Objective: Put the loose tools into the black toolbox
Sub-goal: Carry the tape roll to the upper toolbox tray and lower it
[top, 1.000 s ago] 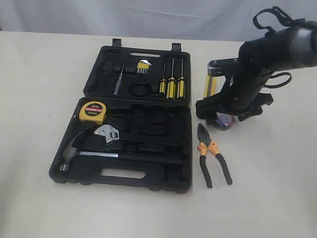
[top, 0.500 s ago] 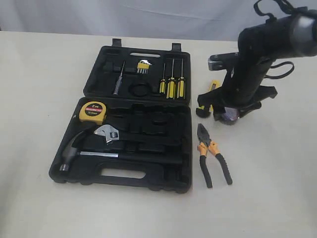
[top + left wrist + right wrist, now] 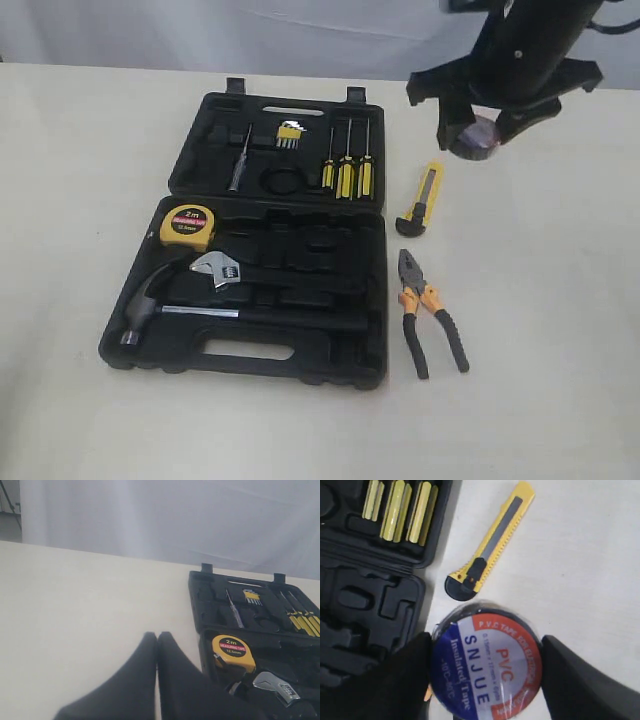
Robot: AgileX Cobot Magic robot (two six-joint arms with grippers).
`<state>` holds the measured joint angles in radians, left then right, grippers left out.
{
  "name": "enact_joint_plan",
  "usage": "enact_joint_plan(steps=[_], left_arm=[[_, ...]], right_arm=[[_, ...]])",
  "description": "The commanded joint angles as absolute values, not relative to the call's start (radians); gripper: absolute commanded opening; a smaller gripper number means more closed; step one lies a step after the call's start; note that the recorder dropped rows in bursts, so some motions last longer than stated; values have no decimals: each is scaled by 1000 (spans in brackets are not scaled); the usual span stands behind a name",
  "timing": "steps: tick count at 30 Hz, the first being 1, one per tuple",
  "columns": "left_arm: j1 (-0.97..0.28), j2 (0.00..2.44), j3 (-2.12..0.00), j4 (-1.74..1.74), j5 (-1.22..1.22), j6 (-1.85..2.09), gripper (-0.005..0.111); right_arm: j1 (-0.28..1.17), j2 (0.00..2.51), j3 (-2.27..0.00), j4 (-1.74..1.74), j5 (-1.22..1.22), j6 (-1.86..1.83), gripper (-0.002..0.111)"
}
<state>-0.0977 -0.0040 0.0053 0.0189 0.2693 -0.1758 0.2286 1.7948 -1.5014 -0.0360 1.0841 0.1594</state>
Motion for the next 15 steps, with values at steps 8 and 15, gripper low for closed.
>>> enact_joint_plan(steps=[8,15], left_arm=[[-103,0,0,15,270,-177,0],[-103,0,0,15,270,-177,0]], right_arm=[[442,1924,-1688,-24,1007,126,-1],[493,2148,-1893,-24,1005,126,-1]])
